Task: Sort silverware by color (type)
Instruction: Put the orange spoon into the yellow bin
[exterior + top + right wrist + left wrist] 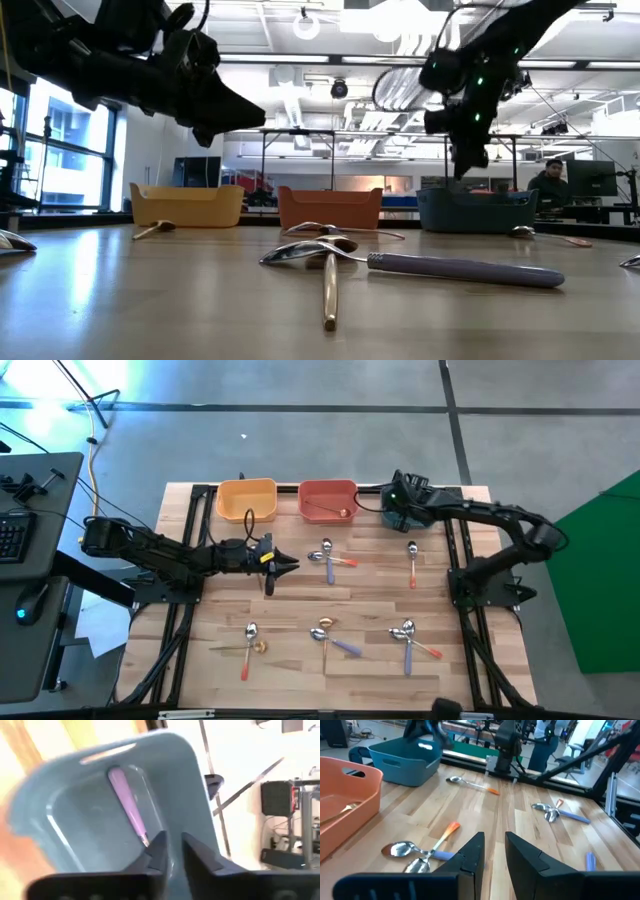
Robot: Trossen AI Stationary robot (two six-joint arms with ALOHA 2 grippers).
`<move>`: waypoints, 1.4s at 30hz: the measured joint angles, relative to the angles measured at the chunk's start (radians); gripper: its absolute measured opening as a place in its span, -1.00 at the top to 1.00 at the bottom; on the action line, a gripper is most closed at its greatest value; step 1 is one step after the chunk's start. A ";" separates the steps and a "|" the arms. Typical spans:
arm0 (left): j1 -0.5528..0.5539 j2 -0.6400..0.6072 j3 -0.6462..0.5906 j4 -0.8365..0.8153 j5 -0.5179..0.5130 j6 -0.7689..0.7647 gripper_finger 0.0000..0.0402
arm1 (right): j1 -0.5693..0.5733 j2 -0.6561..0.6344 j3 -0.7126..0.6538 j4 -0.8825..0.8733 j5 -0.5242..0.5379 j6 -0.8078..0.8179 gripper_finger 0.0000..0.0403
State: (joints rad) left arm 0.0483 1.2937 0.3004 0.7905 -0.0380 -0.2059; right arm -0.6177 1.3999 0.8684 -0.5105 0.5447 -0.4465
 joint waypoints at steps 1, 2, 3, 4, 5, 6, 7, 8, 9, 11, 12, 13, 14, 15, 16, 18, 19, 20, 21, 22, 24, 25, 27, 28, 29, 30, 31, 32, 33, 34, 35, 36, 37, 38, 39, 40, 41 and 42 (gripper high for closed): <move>-0.004 0.000 0.000 -0.003 0.000 0.006 0.70 | 0.015 -0.025 0.000 -0.021 -0.002 0.034 0.95; -0.008 0.000 0.000 -0.005 -0.001 0.012 0.72 | 0.032 -0.050 0.000 -0.040 -0.007 0.070 0.97; -0.012 0.000 0.000 -0.005 -0.002 0.021 0.74 | 0.050 -0.075 0.000 -0.049 -0.027 0.113 0.95; -0.016 0.000 0.000 -0.005 -0.005 0.030 0.76 | 0.067 -0.098 0.000 -0.059 -0.066 0.157 0.93; -0.020 0.000 0.000 -0.003 -0.008 0.038 0.78 | 0.086 -0.119 0.000 -0.065 -0.116 0.202 0.93; -0.023 0.000 0.000 -0.002 -0.011 0.050 0.80 | 0.106 -0.138 0.000 -0.064 -0.175 0.243 0.95; -0.026 0.000 0.000 -0.001 -0.017 0.061 0.82 | 0.128 -0.153 0.000 -0.057 -0.233 0.276 0.97; -0.030 0.000 0.000 -0.001 -0.024 0.069 0.85 | 0.155 -0.164 0.000 -0.044 -0.283 0.302 0.99; -0.032 0.000 0.000 -0.001 -0.032 0.076 0.87 | 0.188 -0.173 0.000 -0.024 -0.321 0.319 0.99; -0.032 0.000 0.000 -0.001 -0.036 0.085 0.93 | 0.255 -0.182 0.000 0.032 -0.347 0.349 0.98; -0.033 0.000 -0.002 0.004 -0.036 0.086 0.96 | 0.292 -0.182 0.000 0.059 -0.351 0.364 0.99; -0.032 0.000 -0.011 0.026 -0.037 0.087 0.98 | 0.327 -0.182 0.000 0.086 -0.351 0.382 1.00; -0.032 -0.001 -0.022 0.044 -0.038 0.087 0.99 | 0.363 -0.182 0.000 0.117 -0.344 0.401 1.00; -0.032 0.000 -0.035 0.065 -0.038 0.087 0.99 | 0.400 -0.177 0.000 0.147 -0.327 0.416 1.00; -0.032 0.000 -0.050 0.088 -0.038 0.087 0.99 | 0.436 -0.170 0.000 0.171 -0.301 0.427 1.00; -0.032 0.000 -0.074 0.111 -0.038 0.087 0.99 | 0.507 -0.155 0.000 0.195 -0.247 0.449 1.00; -0.032 0.000 -0.084 0.119 -0.038 0.087 0.99 | 0.537 -0.147 0.000 0.217 -0.228 0.464 1.00; -0.032 0.000 -0.095 0.132 -0.038 0.086 1.00 | 0.564 -0.138 0.000 0.235 -0.220 0.485 1.00; -0.032 0.000 -0.103 0.137 -0.038 0.085 1.00 | 0.588 -0.129 0.000 0.249 -0.215 0.505 1.00; -0.032 0.000 -0.110 0.138 -0.038 0.082 1.00 | 0.613 -0.117 0.000 0.263 -0.215 0.526 1.00; -0.032 0.000 -0.121 0.140 -0.038 0.079 0.99 | 0.656 -0.088 0.000 0.299 -0.213 0.566 1.00; -0.032 0.000 -0.124 0.141 -0.038 0.077 0.99 | 0.678 -0.072 0.000 0.311 -0.213 0.581 1.00; -0.032 0.000 -0.124 0.144 -0.038 0.072 1.00 | 0.719 -0.034 0.000 0.361 -0.212 0.603 1.00; -0.032 0.000 -0.124 0.146 -0.038 0.071 1.00 | 0.741 -0.013 0.000 0.382 -0.212 0.603 1.00; -0.033 0.000 -0.124 0.148 -0.038 0.069 1.00 | 0.759 0.011 0.000 0.409 -0.206 0.595 1.00; -0.033 0.000 -0.124 0.148 -0.038 0.069 1.00 | 0.775 0.035 0.000 0.438 -0.199 0.581 1.00; -0.033 0.000 -0.124 0.149 -0.038 0.070 0.99 | 0.789 0.061 0.000 0.466 -0.190 0.570 1.00; -0.033 0.000 -0.124 0.152 -0.037 0.070 0.99 | 0.798 0.088 0.000 0.498 -0.185 0.555 1.00; -0.034 0.000 -0.123 0.152 -0.037 0.070 0.99 | 0.804 0.113 0.000 0.530 -0.184 0.540 1.00; -0.034 0.000 -0.123 0.151 -0.037 0.070 1.00 | 0.807 0.140 -0.005 0.577 -0.182 0.525 1.00; -0.035 0.000 -0.123 0.151 -0.037 0.070 1.00 | 0.809 0.160 -0.022 0.644 -0.185 0.510 1.00; -0.035 0.000 -0.123 0.152 -0.037 0.069 1.00 | 0.808 0.173 -0.048 0.714 -0.197 0.495 1.00; -0.035 0.000 -0.123 0.151 -0.036 0.069 1.00 | 0.806 0.183 -0.082 0.790 -0.219 0.494 1.00; -0.035 0.000 -0.123 0.151 -0.035 0.069 0.99 | 0.802 0.186 -0.123 0.866 -0.237 0.495 1.00; -0.035 0.000 -0.123 0.151 -0.032 0.069 0.99 | 0.800 0.185 -0.170 0.941 -0.250 0.500 1.00; -0.035 0.000 -0.123 0.151 -0.030 0.069 0.99 | 0.798 0.179 -0.215 1.007 -0.260 0.508 1.00; -0.036 0.000 -0.123 0.151 -0.030 0.069 1.00 | 0.796 0.165 -0.262 1.063 -0.261 0.520 1.00; -0.036 0.000 -0.123 0.151 -0.027 0.069 1.00 | 0.796 0.144 -0.308 1.100 -0.261 0.534 1.00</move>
State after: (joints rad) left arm 0.0124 1.2934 0.1772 0.9417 -0.0651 -0.1371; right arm 0.1783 1.5439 0.5600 0.5897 0.2833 0.0873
